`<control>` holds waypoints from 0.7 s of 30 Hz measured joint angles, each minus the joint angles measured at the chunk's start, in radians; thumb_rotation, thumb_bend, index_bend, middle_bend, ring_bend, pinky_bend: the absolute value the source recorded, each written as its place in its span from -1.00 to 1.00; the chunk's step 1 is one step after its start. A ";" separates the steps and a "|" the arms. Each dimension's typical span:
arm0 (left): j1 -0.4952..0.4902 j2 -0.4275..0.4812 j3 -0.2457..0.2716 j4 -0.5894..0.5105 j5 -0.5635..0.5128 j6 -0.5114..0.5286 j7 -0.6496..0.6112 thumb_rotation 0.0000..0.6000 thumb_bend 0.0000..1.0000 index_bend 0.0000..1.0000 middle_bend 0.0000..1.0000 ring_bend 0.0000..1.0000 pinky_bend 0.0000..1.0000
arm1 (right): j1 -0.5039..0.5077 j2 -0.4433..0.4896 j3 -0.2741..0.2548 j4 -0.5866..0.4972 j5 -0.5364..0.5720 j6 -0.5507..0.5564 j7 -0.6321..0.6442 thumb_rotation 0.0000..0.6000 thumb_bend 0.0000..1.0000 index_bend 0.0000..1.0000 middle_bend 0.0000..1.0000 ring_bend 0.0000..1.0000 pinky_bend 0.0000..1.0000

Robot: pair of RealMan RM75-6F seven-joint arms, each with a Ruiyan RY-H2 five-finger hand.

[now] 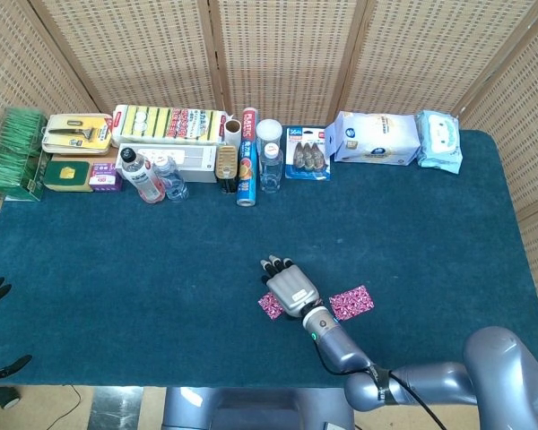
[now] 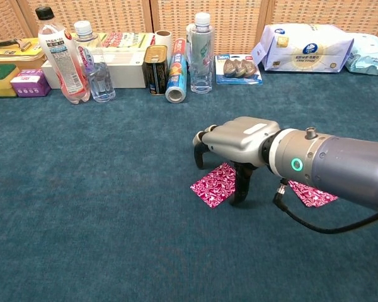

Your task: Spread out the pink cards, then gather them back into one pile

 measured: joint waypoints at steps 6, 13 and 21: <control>0.001 0.000 0.000 0.000 0.001 0.002 -0.001 1.00 -0.86 -1.00 -1.00 -1.00 -1.00 | 0.012 -0.007 -0.009 0.012 0.002 -0.006 0.001 1.00 -0.69 -0.40 -0.85 -0.91 -0.65; -0.001 0.001 0.000 0.000 -0.002 -0.001 -0.004 1.00 -0.86 -1.00 -1.00 -1.00 -1.00 | 0.020 -0.015 -0.015 0.023 -0.003 -0.006 0.006 1.00 -0.69 -0.28 -0.85 -0.90 -0.64; -0.001 0.002 0.000 0.001 0.000 0.000 -0.005 1.00 -0.86 -1.00 -1.00 -1.00 -1.00 | 0.020 -0.018 -0.023 0.029 -0.016 0.002 0.017 1.00 -0.69 -0.20 -0.84 -0.90 -0.63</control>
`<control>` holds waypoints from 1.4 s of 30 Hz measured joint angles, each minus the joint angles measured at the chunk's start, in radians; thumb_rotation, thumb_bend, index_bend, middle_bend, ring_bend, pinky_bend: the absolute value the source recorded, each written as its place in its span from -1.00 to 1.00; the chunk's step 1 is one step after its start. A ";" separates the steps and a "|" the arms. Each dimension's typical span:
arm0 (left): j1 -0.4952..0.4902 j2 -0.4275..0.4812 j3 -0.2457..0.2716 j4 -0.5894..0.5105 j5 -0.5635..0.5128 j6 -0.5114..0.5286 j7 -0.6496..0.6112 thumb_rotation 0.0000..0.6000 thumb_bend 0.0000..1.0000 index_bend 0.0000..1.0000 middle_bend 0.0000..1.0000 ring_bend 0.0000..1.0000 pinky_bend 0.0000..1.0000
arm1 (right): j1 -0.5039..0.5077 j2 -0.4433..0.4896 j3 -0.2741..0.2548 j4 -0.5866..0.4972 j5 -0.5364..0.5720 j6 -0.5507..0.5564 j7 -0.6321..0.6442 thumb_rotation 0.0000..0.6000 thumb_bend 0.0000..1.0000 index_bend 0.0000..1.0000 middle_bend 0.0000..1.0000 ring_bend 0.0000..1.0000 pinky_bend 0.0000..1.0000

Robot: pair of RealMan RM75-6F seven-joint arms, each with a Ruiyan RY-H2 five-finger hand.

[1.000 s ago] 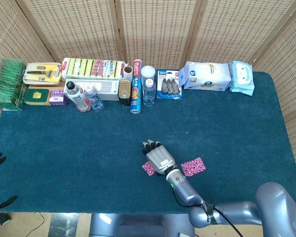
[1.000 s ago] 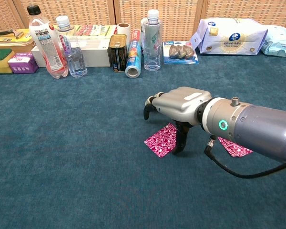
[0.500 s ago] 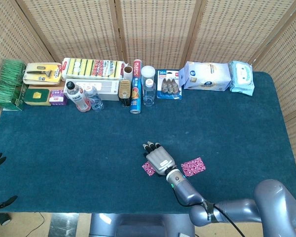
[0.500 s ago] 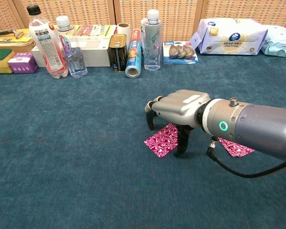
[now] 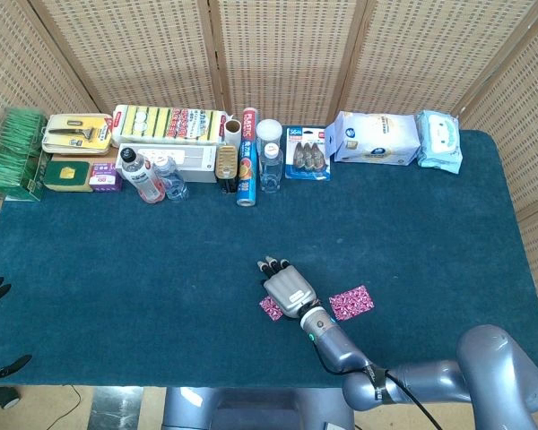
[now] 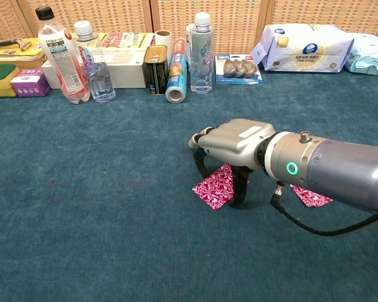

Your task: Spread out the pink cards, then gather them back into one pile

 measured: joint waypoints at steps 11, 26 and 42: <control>0.000 0.001 0.000 0.000 0.000 0.000 -0.001 1.00 -0.86 -1.00 -1.00 -1.00 -1.00 | -0.005 0.027 -0.006 -0.038 -0.017 0.024 0.002 1.00 -0.69 -0.18 -0.84 -0.89 -0.63; 0.002 -0.001 0.001 -0.001 0.003 0.003 0.005 1.00 -0.85 -1.00 -1.00 -1.00 -1.00 | -0.010 0.058 -0.018 -0.064 -0.025 0.037 -0.006 1.00 -0.69 -0.17 -0.83 -0.89 -0.62; 0.000 -0.001 -0.001 -0.002 -0.001 -0.001 0.007 1.00 -0.85 -1.00 -1.00 -1.00 -1.00 | 0.001 0.051 -0.028 -0.017 -0.063 -0.032 0.044 1.00 -0.77 -0.19 -0.84 -0.89 -0.62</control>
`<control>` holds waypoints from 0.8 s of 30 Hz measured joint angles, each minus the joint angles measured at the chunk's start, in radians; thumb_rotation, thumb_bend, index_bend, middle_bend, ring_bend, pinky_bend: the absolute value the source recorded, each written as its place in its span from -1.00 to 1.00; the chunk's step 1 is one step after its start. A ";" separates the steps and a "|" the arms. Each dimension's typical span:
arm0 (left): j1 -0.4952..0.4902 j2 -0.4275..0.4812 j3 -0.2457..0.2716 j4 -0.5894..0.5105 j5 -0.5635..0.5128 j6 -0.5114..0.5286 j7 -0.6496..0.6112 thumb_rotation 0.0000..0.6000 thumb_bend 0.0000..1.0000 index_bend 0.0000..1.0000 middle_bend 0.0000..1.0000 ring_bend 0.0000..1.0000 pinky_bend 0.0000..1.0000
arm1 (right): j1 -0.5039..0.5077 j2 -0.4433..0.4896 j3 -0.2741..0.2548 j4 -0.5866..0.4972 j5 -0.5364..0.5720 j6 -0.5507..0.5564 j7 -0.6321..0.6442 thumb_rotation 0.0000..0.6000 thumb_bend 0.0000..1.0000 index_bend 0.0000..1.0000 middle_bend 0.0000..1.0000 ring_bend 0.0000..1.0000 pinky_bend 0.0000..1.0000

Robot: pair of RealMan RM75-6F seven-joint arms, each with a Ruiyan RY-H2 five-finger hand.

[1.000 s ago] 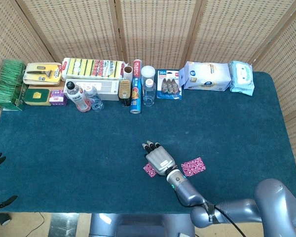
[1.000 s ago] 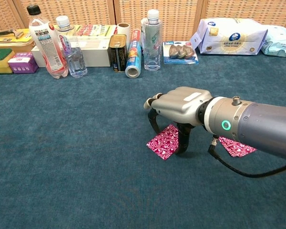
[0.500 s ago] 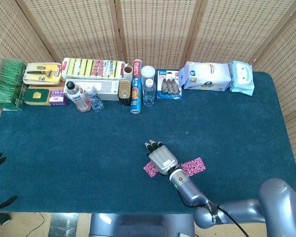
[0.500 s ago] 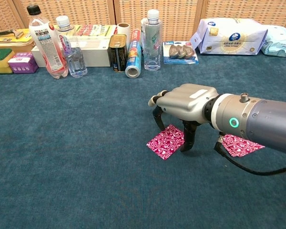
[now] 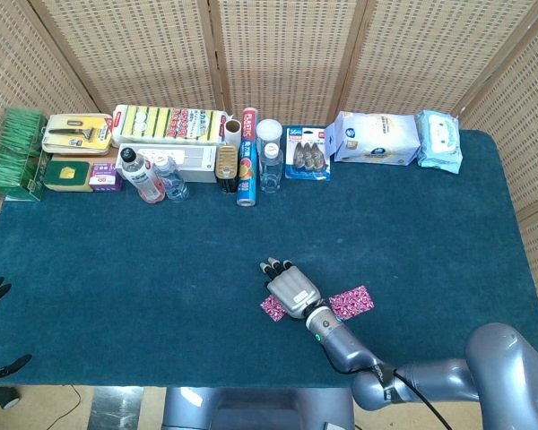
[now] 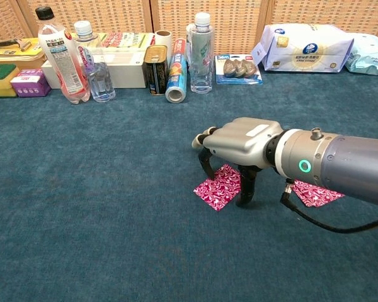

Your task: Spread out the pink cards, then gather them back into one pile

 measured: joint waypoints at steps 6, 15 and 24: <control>0.000 -0.001 0.000 -0.001 0.000 0.000 0.002 1.00 -0.85 -1.00 -1.00 -1.00 -1.00 | -0.002 -0.002 -0.003 0.013 -0.028 -0.011 0.024 1.00 -0.80 -0.24 -0.84 -0.90 -0.62; 0.000 0.000 0.000 -0.001 -0.001 -0.001 0.000 1.00 -0.86 -1.00 -1.00 -1.00 -1.00 | -0.003 -0.003 -0.006 0.022 -0.034 -0.014 0.028 1.00 -0.81 -0.27 -0.84 -0.89 -0.61; -0.001 0.000 0.000 -0.001 0.000 -0.001 -0.001 1.00 -0.86 -1.00 -1.00 -1.00 -1.00 | -0.002 -0.008 -0.005 0.024 -0.043 -0.017 0.034 1.00 -0.81 -0.29 -0.84 -0.90 -0.60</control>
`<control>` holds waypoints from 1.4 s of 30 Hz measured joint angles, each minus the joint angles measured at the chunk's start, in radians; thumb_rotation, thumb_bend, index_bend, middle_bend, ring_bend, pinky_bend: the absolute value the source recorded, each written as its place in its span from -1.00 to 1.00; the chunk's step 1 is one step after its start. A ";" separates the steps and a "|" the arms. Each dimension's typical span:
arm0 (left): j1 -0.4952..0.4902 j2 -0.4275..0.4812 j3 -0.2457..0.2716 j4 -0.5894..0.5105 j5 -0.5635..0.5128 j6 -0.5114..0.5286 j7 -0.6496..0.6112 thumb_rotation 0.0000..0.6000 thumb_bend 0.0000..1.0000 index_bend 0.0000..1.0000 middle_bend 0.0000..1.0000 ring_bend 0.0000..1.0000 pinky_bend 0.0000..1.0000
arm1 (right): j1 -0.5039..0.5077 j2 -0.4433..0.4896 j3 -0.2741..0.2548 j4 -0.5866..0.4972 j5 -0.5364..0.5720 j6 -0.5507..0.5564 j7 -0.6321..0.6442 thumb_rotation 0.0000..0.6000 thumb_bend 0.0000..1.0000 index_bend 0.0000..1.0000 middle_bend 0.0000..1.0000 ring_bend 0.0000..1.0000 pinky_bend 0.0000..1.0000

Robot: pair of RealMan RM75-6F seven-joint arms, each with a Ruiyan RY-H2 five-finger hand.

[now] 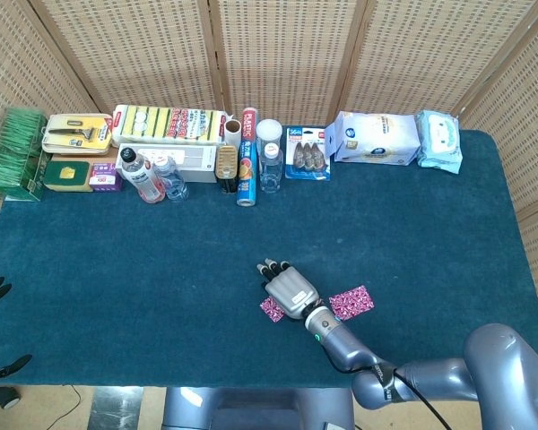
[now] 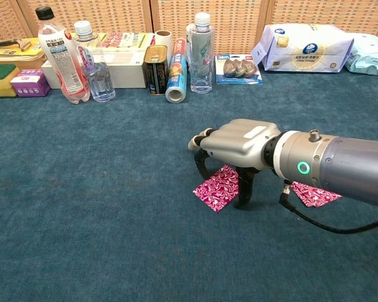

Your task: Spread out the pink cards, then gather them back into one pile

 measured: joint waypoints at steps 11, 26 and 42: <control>0.001 0.001 0.000 0.002 0.001 0.002 -0.003 1.00 -0.86 -1.00 -1.00 -1.00 -1.00 | 0.000 -0.002 0.001 0.002 -0.004 0.000 0.001 1.00 -0.81 -0.30 -0.84 -0.90 -0.60; 0.001 0.000 0.000 0.003 0.001 0.004 -0.006 1.00 -0.86 -1.00 -1.00 -1.00 -1.00 | -0.007 -0.014 -0.003 0.017 -0.024 0.002 0.011 1.00 -0.69 -0.09 -0.81 -0.88 -0.57; 0.001 0.001 0.000 0.002 0.003 0.004 -0.006 1.00 -0.86 -1.00 -1.00 -1.00 -1.00 | -0.017 0.016 -0.001 -0.022 -0.035 0.027 -0.004 1.00 -0.66 -0.08 -0.81 -0.88 -0.57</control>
